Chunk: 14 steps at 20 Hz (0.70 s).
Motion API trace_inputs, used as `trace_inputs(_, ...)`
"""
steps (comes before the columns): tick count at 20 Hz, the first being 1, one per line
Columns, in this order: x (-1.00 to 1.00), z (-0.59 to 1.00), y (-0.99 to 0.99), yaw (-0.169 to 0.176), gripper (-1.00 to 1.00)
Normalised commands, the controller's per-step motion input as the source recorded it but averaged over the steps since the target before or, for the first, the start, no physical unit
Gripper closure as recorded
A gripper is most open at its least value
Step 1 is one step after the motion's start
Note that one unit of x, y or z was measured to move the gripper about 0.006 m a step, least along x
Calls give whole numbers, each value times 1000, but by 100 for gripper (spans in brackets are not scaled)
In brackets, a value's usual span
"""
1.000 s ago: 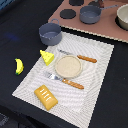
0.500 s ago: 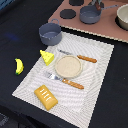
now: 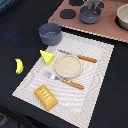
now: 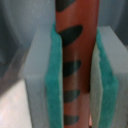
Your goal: Interact with the objects in diverse but meaningful ways.
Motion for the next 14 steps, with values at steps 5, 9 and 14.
trace_inputs(5, -419, 89, 261, 0, -100)
trace_inputs(9, -431, 433, 379, 0, -100)
trace_inputs(14, -418, 890, 375, -11, -100)
